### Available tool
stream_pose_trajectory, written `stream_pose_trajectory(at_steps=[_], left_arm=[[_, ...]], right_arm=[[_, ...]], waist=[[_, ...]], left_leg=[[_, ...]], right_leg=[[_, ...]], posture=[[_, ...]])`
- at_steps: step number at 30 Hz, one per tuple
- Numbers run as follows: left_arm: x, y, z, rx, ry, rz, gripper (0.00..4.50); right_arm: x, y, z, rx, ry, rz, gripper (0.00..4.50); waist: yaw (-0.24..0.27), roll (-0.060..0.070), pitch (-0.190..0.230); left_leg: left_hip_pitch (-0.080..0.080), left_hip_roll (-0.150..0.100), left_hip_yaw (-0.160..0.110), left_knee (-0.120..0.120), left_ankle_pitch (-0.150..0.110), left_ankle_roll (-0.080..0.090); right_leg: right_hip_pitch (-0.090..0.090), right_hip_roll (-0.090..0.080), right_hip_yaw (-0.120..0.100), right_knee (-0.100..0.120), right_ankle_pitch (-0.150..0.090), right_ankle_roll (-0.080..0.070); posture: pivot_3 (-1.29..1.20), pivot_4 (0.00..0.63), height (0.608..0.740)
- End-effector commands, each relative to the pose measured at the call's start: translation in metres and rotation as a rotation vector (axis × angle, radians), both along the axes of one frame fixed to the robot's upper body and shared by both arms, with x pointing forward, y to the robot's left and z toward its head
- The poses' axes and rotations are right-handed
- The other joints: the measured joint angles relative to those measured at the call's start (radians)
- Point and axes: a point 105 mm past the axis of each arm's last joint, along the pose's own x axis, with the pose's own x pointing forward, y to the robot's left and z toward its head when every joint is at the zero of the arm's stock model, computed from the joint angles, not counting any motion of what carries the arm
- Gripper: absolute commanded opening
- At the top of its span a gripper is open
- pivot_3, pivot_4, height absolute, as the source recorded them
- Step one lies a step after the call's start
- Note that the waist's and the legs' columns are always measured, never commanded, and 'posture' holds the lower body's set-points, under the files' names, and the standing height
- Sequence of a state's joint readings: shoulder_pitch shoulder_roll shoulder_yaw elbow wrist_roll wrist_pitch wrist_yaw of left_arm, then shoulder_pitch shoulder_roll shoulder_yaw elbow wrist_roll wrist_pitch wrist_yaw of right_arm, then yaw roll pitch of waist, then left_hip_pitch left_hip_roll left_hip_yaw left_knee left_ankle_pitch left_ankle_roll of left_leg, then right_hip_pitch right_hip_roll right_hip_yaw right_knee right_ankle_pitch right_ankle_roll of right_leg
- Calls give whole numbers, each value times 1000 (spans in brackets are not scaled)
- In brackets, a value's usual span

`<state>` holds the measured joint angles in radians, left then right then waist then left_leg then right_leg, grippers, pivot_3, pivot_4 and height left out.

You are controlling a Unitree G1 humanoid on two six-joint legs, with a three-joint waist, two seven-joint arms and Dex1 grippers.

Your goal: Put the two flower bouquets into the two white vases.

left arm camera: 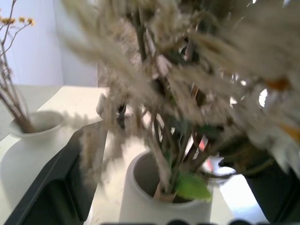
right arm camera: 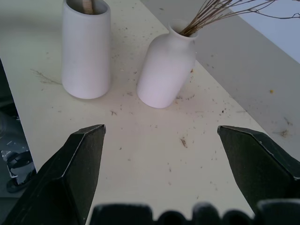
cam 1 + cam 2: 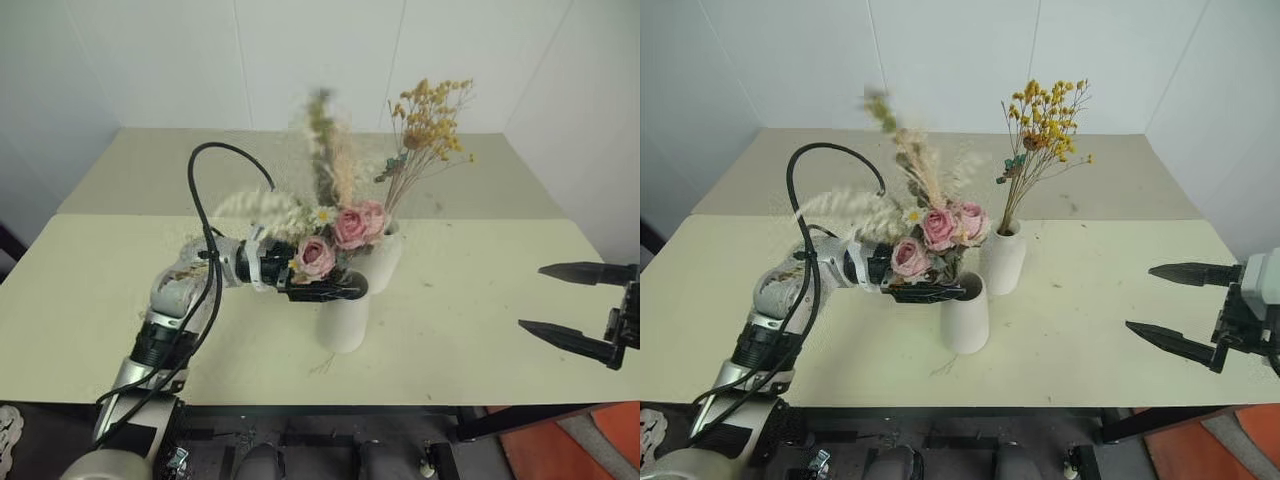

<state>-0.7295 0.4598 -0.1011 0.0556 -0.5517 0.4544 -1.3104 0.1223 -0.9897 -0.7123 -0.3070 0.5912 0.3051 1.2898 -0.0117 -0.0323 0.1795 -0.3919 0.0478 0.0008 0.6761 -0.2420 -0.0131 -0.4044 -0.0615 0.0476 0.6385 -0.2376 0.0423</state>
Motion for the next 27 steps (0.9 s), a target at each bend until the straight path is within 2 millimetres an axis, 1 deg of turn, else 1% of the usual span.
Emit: stream_pose_trajectory(at_steps=[1, 5, 7, 10, 13, 17, 19, 22, 24, 26, 27], left_arm=[[0, 14, 23, 2, -84, 27, 4477], [-4, 47, 23, 110, -130, 83, 4477], [-11, 60, 32, 123, -152, 104, 4477], [-22, 79, 45, 198, -217, 154, 4477], [-30, 98, 52, 289, -263, 218, 4477], [-35, 122, 57, 391, -322, 347, 4477], [-36, 127, 62, 395, -345, 387, 4477], [-36, 128, 67, 392, -358, 404, 4477], [-34, 129, 66, 397, -358, 412, 4477], [-32, 130, 61, 418, -360, 422, 4477], [-32, 130, 62, 400, -358, 425, 4477]], right_arm=[[1, -1, 9, -33, -50, -6, 4500], [0, -2, 9, -39, -55, -21, 4500], [-1, -5, 9, -45, -52, -31, 4500], [-3, -9, 10, -49, -44, -41, 4500], [-4, -14, 13, -54, -44, -54, 4500], [-6, -17, 18, -50, -38, -47, 4500], [-8, -18, 20, -39, -27, -19, 4500], [-10, -20, 22, -30, 7, 32, 4500], [-9, -22, 23, -23, 29, 63, 4500], [-7, -25, 23, -29, 50, 94, 4500], [-6, -26, 23, -30, 60, 109, 4500]], waist=[[-1, 0, 0], [-10, 1, 0], [-11, 1, 0], [-5, 0, 1], [-1, 0, 1], [-1, 1, 1], [1, 1, 1], [1, 1, 1], [-1, 1, 1], [-1, 1, 1], [-2, 1, 1]], left_leg=[[0, 0, 0, 0, 0, 0], [0, 1, 0, -1, 0, 0], [0, 1, 1, -2, 0, 0], [0, 1, 1, -2, 0, 0], [0, 1, 1, -2, 0, 0], [0, 2, 1, -2, 0, 0], [1, 2, 1, -2, 0, 0], [1, 2, 1, -2, 0, 0], [1, 2, 2, -2, 0, 0], [1, 2, 2, -2, 0, 0], [1, 2, 2, -2, 0, 0]], right_leg=[[0, 0, 0, 0, 0, 0], [-1, 0, 0, 0, 0, 0], [-1, 0, 1, 0, 0, -1], [-1, 0, 0, 1, -1, 1], [-1, 0, 0, 0, -3, 4], [-1, 0, 0, 0, -4, 4], [-1, 0, 0, 0, -4, 4], [-1, 0, -1, 0, -4, 4], [-1, 0, 0, 0, -4, 4], [-1, 0, 0, 0, -4, 4], [-1, 0, 0, 0, -4, 4]], posture=[[0, 150, 740], [0, 150, 740], [0, 150, 740], [0, 150, 740], [0, 150, 740], [0, 150, 740], [0, 150, 740], [0, 150, 740], [0, 150, 740], [0, 150, 740], [0, 150, 740]])
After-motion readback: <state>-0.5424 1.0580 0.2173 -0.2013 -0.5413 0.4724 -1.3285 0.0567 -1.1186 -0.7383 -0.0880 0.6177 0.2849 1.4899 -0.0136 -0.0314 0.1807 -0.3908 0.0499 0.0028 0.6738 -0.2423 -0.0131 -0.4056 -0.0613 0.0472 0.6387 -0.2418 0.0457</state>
